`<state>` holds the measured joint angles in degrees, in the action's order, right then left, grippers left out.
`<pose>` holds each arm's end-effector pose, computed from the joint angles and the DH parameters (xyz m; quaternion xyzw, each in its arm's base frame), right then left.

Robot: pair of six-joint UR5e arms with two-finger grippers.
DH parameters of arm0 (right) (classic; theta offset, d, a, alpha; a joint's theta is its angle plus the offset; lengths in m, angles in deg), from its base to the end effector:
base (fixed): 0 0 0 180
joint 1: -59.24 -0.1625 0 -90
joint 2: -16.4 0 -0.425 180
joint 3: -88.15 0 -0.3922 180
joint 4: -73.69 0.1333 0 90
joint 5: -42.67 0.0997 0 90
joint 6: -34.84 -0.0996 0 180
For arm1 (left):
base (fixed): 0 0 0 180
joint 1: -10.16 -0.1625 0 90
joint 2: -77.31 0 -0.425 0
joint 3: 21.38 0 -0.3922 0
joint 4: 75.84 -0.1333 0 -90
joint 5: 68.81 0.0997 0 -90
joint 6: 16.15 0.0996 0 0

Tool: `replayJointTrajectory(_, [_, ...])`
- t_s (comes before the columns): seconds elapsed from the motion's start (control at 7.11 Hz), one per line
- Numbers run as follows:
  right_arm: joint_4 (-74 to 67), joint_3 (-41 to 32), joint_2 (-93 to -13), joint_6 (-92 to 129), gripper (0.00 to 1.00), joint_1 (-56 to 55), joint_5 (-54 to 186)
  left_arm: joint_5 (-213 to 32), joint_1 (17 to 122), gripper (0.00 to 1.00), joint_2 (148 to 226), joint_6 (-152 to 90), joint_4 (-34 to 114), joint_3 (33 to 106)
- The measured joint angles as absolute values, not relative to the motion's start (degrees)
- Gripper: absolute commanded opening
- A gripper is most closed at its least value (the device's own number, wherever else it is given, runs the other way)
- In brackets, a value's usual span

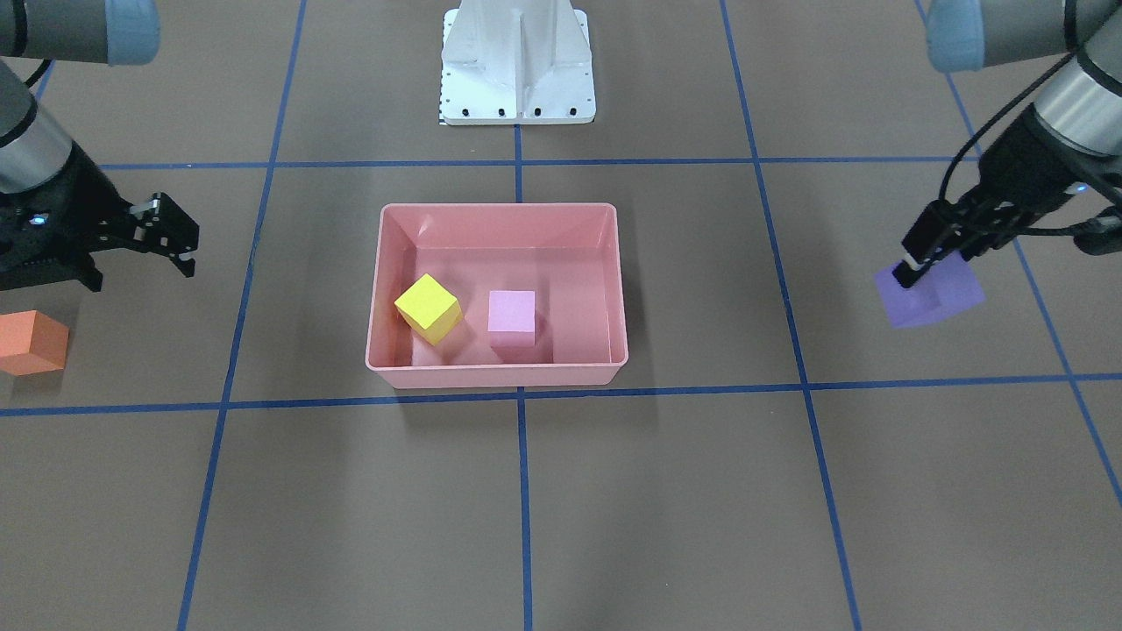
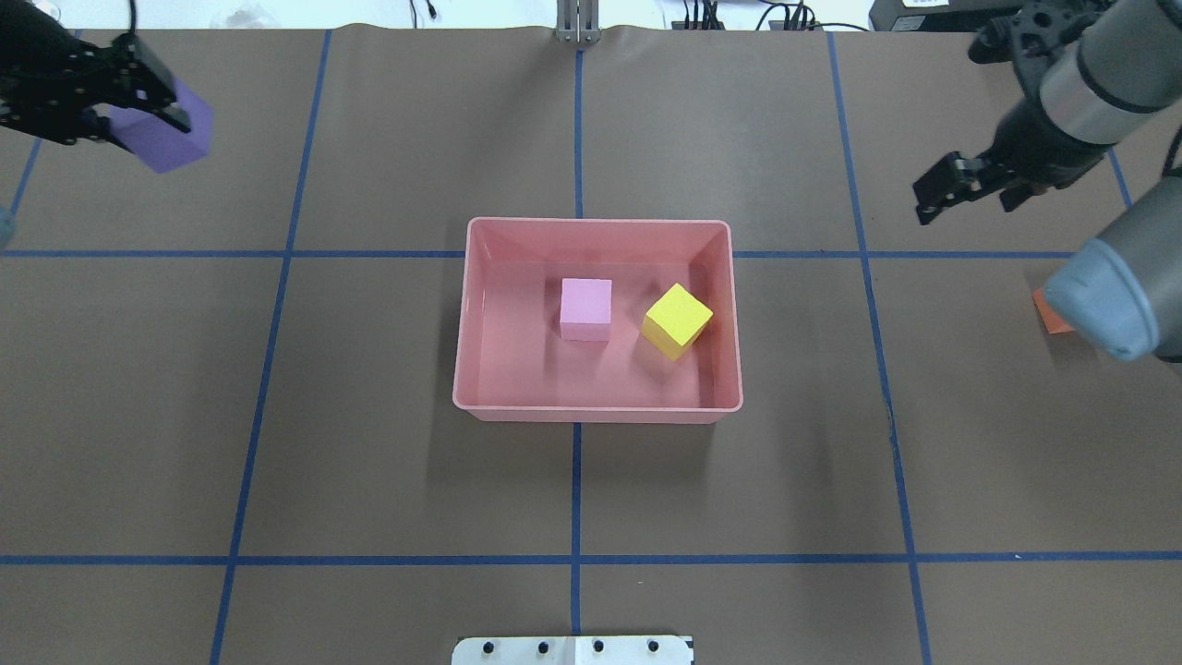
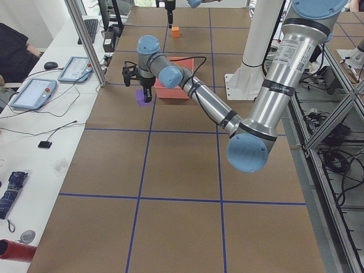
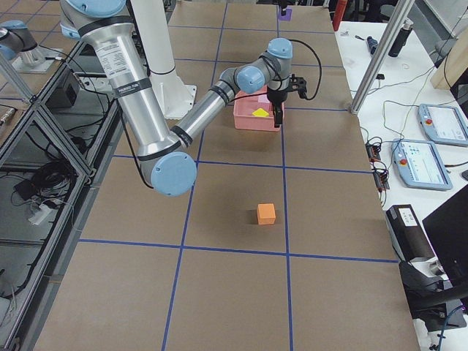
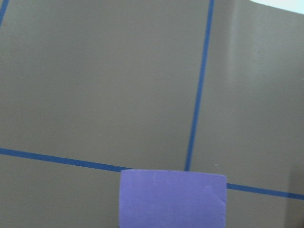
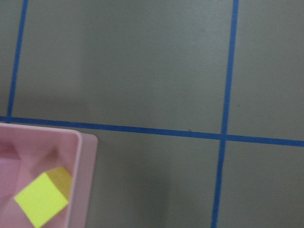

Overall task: Place blocks into pink bin with both arms
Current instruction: 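Carry the purple cube into the bin while the right gripper grasps the orange cube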

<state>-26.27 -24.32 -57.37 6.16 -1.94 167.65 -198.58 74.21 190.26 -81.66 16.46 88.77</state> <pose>-0.1991 -0.5199 0.3490 0.0675 -0.3691 -0.0757 0.9238 0.1897 -0.5489 0.2686 0.0286 0.4789 -0.1701 0.8608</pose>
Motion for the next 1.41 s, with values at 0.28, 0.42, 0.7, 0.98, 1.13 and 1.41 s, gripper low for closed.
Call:
replayJointTrajectory(0.28, [-25.12, -23.62, -65.21, 21.09, 1.00, -8.31, 169.42, -191.14, 64.48, 0.00, 197.03, -94.03, 15.90, 89.23])
replayJointTrajectory(0.42, [-23.25, -21.81, -68.17, 24.80, 1.00, -10.36, 171.03, -187.25, 60.01, 0.00, 199.75, -98.52, 15.78, 88.98])
replayJointTrajectory(0.7, [-14.45, -14.05, -71.27, 26.60, 1.00, -12.38, 174.09, -181.15, 54.24, 0.00, 203.24, -103.06, 15.59, 87.70])
replayJointTrajectory(0.98, [-10.16, -7.03, -70.56, 26.44, 1.00, -12.60, 174.62, -175.79, 50.20, 0.00, 204.33, -103.86, 15.61, 86.23])
replayJointTrajectory(1.13, [-9.66, -4.65, -69.68, 26.39, 1.00, -12.39, 174.60, -173.15, 48.24, 0.00, 205.29, -104.21, 15.64, 85.15])
replayJointTrajectory(1.41, [-9.40, -2.00, -68.70, 26.35, 1.00, -10.57, 174.37, -169.90, 45.40, 0.00, 206.53, -105.34, 15.67, 83.83])
